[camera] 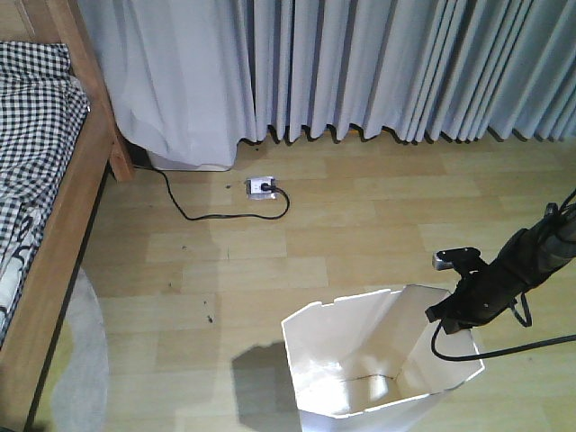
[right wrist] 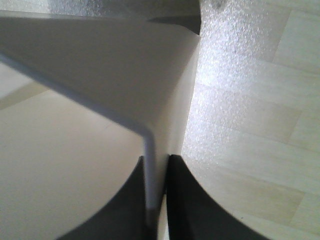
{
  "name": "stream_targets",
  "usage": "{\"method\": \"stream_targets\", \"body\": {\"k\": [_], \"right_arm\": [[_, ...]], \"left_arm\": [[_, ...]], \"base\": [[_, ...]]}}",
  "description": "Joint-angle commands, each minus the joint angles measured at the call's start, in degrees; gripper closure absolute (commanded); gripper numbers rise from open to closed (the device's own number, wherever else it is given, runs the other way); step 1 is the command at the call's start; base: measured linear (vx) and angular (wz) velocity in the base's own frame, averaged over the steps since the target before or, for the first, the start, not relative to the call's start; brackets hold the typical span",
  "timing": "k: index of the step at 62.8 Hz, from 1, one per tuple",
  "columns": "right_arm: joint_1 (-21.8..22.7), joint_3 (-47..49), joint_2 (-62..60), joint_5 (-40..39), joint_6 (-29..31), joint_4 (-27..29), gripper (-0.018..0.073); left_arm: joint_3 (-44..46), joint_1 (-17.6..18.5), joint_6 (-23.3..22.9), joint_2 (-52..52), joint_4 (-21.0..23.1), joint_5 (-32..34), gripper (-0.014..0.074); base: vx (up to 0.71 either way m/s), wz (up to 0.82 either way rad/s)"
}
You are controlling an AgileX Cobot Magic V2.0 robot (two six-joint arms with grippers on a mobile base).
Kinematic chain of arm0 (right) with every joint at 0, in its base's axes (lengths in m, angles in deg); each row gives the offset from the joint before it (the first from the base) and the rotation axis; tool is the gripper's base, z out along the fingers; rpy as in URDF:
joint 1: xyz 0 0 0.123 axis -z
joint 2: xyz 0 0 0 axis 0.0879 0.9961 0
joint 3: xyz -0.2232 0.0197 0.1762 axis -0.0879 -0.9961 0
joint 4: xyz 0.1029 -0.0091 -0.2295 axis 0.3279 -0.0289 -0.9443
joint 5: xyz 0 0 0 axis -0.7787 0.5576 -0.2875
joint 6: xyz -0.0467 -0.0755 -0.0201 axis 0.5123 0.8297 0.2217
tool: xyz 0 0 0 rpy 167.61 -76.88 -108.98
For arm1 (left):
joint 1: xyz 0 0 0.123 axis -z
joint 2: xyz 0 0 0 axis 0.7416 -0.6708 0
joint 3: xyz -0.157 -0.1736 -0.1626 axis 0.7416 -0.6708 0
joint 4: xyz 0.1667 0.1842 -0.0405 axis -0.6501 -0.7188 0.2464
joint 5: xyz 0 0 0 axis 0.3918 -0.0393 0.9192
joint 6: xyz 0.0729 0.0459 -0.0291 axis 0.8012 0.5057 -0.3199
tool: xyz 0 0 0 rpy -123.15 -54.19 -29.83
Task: Move trash bin to bedside with robot
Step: 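Drive up to the bedside near the curtains with the bin held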
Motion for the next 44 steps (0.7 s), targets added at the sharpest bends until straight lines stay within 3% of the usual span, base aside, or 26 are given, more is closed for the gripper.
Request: {"method": "stream_targets", "body": {"k": [1,44], "right_arm": [[0.07,0.54,-4.46,5.86,0.14,1.66,0.0566],[0.07,0.54,-4.46,5.86,0.14,1.66,0.0566]], "left_arm": [[1.19,0.0,-0.25,0.3,0.26,4.16,0.0603],[1.19,0.0,-0.25,0.3,0.26,4.16,0.0603]], "base": [[0.19,0.03],[0.17,0.01]]}}
